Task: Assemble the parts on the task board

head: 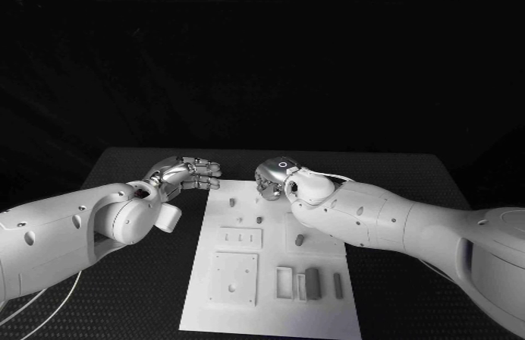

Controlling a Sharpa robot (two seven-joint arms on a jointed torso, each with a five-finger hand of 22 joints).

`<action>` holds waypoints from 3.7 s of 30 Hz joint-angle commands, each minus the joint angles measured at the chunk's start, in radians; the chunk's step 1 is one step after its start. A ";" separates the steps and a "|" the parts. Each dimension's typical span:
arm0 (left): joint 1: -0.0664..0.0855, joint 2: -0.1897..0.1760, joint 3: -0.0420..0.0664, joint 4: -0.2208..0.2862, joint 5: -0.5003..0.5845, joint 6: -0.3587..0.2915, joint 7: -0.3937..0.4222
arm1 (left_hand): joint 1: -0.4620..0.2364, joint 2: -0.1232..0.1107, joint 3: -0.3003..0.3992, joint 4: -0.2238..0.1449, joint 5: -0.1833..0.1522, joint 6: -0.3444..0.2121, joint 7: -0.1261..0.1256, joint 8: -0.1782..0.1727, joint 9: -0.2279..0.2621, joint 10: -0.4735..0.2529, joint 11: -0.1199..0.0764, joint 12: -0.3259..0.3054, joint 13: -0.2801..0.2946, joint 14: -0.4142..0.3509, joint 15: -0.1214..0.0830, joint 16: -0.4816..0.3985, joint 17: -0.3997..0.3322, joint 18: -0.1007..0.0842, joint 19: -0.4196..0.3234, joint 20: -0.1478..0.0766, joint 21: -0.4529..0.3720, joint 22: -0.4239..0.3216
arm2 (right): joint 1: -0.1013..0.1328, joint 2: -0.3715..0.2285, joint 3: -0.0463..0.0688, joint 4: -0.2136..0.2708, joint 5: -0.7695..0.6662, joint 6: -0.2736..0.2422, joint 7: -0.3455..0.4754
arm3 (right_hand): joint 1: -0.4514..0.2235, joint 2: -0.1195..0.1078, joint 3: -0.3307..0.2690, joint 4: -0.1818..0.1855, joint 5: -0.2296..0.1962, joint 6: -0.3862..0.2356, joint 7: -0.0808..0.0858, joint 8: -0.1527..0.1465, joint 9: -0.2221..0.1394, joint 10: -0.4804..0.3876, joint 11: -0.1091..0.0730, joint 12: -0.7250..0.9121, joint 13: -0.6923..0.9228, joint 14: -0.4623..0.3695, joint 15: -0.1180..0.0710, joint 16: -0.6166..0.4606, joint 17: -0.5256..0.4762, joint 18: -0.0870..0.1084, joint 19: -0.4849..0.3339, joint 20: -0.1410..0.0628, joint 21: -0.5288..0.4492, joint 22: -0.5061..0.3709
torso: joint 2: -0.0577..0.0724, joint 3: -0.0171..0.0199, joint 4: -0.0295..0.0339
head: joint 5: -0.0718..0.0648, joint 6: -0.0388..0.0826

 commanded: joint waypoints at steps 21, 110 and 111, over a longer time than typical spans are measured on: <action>0.001 0.007 0.001 -0.002 0.003 0.015 0.009 | -0.008 0.000 -0.006 0.001 0.002 0.007 0.006 -0.005 -0.002 0.008 0.002 -0.006 -0.002 -0.001 0.004 -0.007 0.002 0.004 -0.005 0.002 -0.006 0.001 | -0.010 0.017 -0.003 -0.008 0.019 0.042 -0.006 | -0.010 -0.018 0.008 0.002 0.003 0.002 0.020 -0.011 -0.002 0.002 0.005 -0.008 -0.004 0.002 0.001 0.001 -0.008 0.007 0.008 0.001 0.004 0.012 | 0.000 -0.0002 -0.0024 | 0.003 -0.004; 0.000 -0.025 0.003 -0.006 0.004 0.028 0.017 | -0.010 0.001 -0.011 0.002 0.002 0.001 0.014 -0.011 -0.007 0.005 0.007 -0.017 -0.002 -0.002 0.006 -0.014 0.004 0.005 -0.007 0.003 -0.007 0.004 | 0.002 -0.236 0.075 0.076 0.217 0.205 0.122 | -0.098 -0.098 -0.033 0.114 0.003 -0.152 0.061 -0.089 -0.036 -0.020 0.045 -0.006 -0.026 -0.032 0.040 0.024 -0.036 0.007 -0.010 0.006 -0.002 0.017 | 0.006 0.0062 -0.0268 | 0.001 0.037; 0.000 -0.025 0.003 -0.006 0.004 0.027 0.017 | -0.010 0.001 -0.011 0.002 0.002 0.001 0.014 -0.011 -0.007 0.005 0.007 -0.017 -0.002 -0.002 0.006 -0.015 0.004 0.005 -0.007 0.003 -0.007 0.004 | 0.001 -0.236 0.075 0.075 0.216 0.203 0.122 | -0.097 -0.096 -0.034 0.111 0.003 -0.151 0.061 -0.088 -0.036 -0.020 0.045 -0.006 -0.026 -0.032 0.040 0.024 -0.036 0.007 -0.011 0.006 -0.001 0.017 | 0.006 0.0064 -0.0267 | 0.000 0.036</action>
